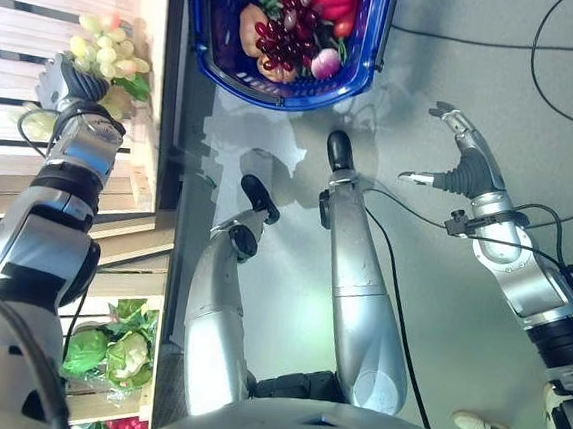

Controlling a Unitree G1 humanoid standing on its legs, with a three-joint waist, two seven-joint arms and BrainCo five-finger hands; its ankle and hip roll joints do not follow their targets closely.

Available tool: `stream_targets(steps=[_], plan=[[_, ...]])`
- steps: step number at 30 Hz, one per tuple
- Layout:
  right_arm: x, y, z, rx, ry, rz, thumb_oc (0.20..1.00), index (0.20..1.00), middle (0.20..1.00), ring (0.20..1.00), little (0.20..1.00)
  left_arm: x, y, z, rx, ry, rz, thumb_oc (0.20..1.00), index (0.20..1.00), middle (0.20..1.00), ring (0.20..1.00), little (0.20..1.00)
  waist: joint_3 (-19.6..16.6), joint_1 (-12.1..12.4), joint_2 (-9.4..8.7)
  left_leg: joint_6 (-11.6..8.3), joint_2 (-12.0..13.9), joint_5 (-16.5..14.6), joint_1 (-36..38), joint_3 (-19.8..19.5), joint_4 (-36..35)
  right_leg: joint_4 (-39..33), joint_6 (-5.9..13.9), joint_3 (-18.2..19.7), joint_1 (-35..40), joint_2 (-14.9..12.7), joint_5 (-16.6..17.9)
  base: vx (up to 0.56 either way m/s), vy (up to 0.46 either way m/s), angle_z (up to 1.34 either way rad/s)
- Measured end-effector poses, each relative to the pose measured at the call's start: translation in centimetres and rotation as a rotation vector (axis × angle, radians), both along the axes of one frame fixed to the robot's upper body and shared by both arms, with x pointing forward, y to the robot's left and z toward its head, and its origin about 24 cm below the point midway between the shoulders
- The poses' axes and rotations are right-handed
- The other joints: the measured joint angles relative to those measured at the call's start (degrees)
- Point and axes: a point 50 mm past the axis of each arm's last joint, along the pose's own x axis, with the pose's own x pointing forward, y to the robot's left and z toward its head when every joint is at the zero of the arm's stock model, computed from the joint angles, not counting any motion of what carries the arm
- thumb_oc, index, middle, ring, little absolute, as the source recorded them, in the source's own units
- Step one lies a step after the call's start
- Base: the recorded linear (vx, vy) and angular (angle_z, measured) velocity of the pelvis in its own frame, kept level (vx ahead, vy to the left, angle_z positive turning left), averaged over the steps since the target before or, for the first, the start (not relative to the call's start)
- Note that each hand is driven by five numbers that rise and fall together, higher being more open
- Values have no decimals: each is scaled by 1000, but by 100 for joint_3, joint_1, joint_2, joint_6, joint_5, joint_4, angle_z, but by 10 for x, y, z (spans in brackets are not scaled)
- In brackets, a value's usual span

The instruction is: Pick up fruits and vegetables into the basket

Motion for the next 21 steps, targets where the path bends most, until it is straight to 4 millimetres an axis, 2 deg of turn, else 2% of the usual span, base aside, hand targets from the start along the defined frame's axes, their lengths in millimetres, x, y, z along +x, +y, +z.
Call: stream_targets(steps=[9,12,14,16,18,21], plan=[[-9,0,-1,-75,107,36,1000,1000,1000,1000,1000,-22,-6,-35,-345,-137,-154,200,200,200,200,200,7,179,-17,-6,-84,112,842,-166,-373,-329,24,-235,944,-56,-17,-12,-15,7],[-13,-1,-10,-128,178,36,1000,1000,1000,1000,1000,-29,-17,-53,-487,-160,-232,200,200,200,200,200,13,283,-27,-14,-89,131,1073,-214,-467,-435,24,-316,1230,-58,-16,-19,-35,8],[-15,1,-12,-145,223,51,1000,1000,1000,1000,1000,-34,-30,-58,-554,-186,-336,200,200,200,200,200,14,329,-28,-18,-93,129,1197,-282,-482,-488,23,-388,1411,-63,-16,-17,-27,9],[-16,3,-12,-159,238,64,1000,1000,1000,1000,1000,-38,-40,-57,-584,-212,-410,200,200,200,200,200,20,365,-37,-15,-97,132,1271,-315,-508,-520,23,-443,1517,-83,-16,-8,-17,11],[-17,8,-13,-180,257,82,1000,1000,1000,1000,1000,-42,-60,-47,-622,-264,-542,200,200,200,200,200,32,494,-56,-15,-119,148,1413,-334,-565,-558,23,-455,1661,-89,-16,-14,-37,5],[-8,29,-12,-178,280,136,1000,1000,1000,1000,1000,-48,-93,-26,-649,-342,-748,200,200,200,200,200,33,663,-57,-20,-143,189,1699,-428,-683,-654,28,-553,2004,-115,-21,-53,-87,12]])
